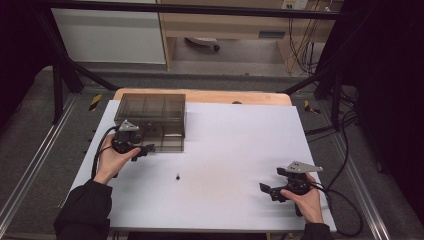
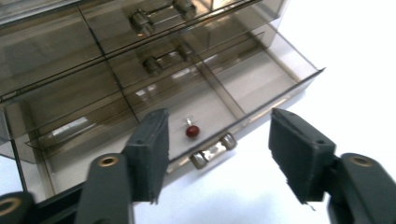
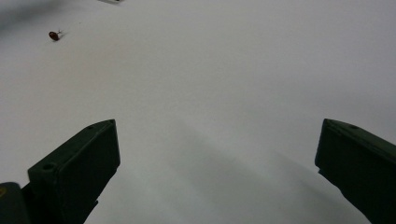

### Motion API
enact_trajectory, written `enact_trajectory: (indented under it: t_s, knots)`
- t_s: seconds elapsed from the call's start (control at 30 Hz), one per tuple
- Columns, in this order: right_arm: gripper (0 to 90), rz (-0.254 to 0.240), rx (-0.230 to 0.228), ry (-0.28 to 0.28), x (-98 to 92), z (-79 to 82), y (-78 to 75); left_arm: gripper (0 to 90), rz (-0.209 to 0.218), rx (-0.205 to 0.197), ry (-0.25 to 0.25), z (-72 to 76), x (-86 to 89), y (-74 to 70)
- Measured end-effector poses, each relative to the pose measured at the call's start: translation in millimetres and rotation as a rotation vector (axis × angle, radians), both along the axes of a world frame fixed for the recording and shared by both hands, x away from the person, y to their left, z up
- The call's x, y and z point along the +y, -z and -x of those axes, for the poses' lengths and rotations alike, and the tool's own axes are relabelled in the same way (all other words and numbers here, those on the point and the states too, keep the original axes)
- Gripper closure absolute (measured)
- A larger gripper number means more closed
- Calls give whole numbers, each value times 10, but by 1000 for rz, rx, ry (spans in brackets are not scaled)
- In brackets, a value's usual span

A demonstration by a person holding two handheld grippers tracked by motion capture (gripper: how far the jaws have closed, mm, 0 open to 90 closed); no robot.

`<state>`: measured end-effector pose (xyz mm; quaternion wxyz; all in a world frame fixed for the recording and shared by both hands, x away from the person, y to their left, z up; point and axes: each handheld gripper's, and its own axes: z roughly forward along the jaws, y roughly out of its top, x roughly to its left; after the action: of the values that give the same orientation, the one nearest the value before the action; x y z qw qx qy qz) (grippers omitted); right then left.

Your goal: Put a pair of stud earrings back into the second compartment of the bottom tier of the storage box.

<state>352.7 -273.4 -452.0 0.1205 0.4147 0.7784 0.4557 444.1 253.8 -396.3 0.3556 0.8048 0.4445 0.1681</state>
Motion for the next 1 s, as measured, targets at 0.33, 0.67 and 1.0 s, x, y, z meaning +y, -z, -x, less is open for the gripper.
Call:
enact_trajectory:
  t_s: [0.33, 0.67, 1.0]
  knots:
    - [6, 2, 1, -1, 1, 0, 1, 215, 16, -30, 40, 214, -17, 5]
    - [6, 1, 1, -1, 1, -1, 0, 96, 23, -34, 84, 400, -135, 69]
    - [6, 2, 1, -2, 3, 0, -3, 91, 32, -12, 141, 541, -438, 223]
